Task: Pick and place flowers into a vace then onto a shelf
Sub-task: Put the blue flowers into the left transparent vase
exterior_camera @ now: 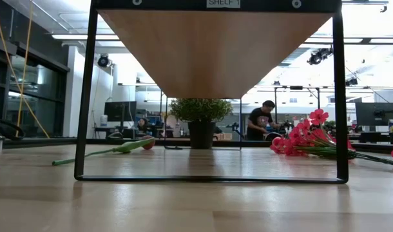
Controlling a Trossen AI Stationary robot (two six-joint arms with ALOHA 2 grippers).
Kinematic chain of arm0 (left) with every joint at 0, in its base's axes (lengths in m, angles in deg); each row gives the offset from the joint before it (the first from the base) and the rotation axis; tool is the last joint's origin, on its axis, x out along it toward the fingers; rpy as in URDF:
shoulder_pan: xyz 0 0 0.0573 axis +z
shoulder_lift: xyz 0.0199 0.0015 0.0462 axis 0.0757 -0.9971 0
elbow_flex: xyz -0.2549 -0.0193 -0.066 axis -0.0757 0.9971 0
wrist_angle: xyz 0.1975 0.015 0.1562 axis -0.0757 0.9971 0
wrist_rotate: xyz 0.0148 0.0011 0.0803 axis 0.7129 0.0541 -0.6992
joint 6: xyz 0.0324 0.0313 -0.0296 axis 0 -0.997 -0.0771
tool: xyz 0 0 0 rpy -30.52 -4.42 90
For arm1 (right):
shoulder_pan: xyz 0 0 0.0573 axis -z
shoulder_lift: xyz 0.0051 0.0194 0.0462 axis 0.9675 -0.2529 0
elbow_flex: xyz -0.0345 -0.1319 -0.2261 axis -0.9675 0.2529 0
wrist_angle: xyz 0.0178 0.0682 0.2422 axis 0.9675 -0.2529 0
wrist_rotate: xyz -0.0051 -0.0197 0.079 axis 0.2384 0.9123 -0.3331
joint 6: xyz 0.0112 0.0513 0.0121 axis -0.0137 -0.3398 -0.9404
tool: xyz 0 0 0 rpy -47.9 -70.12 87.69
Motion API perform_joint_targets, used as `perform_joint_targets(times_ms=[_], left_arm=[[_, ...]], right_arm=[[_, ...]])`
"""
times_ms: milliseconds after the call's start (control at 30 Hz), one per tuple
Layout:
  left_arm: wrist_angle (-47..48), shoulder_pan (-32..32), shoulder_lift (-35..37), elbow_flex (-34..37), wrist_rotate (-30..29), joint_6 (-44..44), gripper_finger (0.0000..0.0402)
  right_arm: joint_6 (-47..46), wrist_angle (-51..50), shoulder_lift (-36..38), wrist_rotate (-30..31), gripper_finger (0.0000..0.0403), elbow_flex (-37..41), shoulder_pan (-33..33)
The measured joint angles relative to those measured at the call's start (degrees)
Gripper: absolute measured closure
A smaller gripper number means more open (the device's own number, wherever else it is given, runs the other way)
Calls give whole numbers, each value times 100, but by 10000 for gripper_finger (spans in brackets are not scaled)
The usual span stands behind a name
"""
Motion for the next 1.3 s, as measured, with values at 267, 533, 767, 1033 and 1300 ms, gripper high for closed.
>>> perform_joint_targets(times_ms=[267, 533, 767, 1033, 1300], left_arm=[[1479, 1, 157, 2, 10, 212, 355], [3761, -163, 260, 2, 8, 1875, 355], [5532, -263, 257, 3, 11, 4085, 355], [6749, -259, 257, 36, 7, 5695, 355], [6837, -259, 253, 468, 5, 6299, 355]], right_arm=[[-2, 2, 2, -15, 141, 0, -2], [7, 0, 2, 10, 141, 0, 0], [9, 2, 1, 44, 141, 0, 0], [0, 0, -6, 68, 141, 0, -2], [-4, 0, -7, 70, 141, 0, -2]])
